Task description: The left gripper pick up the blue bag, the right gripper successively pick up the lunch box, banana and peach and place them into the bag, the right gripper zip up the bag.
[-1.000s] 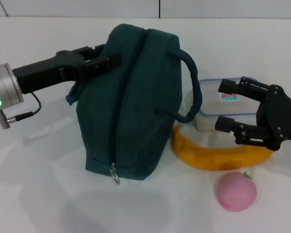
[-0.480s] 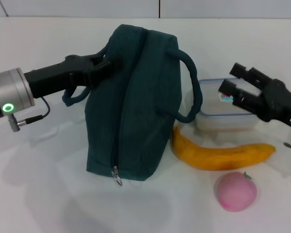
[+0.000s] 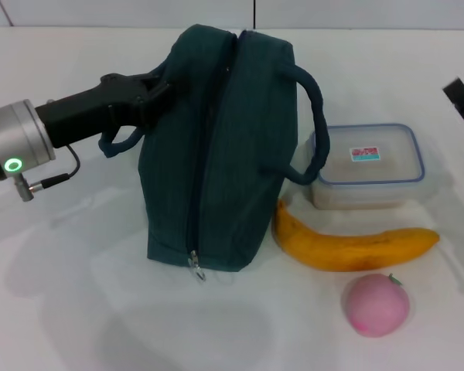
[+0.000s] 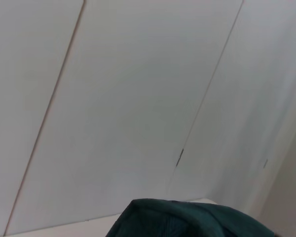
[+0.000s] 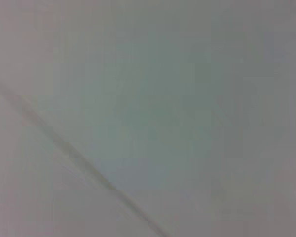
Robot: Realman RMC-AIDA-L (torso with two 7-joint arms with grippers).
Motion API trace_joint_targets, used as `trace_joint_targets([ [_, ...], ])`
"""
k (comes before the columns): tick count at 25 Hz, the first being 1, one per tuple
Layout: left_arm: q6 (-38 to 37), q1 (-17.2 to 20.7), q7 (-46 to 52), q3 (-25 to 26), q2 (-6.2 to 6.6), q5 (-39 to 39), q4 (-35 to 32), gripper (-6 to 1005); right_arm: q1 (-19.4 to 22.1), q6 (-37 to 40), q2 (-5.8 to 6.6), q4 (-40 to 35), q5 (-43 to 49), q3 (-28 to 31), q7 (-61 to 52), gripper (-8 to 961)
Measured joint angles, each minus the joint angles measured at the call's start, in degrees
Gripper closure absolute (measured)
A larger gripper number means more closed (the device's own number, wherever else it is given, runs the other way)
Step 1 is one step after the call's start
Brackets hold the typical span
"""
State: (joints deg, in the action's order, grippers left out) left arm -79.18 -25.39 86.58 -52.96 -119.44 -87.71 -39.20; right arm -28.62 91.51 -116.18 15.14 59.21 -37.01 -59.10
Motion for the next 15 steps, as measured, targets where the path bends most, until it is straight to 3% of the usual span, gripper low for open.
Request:
trace_joint_targets([
  [5, 0.0, -0.4, 0.0, 0.0, 0.01, 0.1, 0.0, 962, 2.7, -7.4, 0.0, 1.4, 11.7, 14.1, -4.2, 142],
  [7, -0.1, -0.6, 0.0, -0.1, 0.05, 0.0, 0.0, 962, 3.3, -8.9, 0.0, 1.9, 13.9, 16.5, -5.4, 142],
  [15, -0.2, -0.9, 0.0, -0.3, 0.09, -0.4, 0.0, 962, 3.8, -12.5, 0.0, 2.8, 14.6, 17.6, -9.4, 142],
])
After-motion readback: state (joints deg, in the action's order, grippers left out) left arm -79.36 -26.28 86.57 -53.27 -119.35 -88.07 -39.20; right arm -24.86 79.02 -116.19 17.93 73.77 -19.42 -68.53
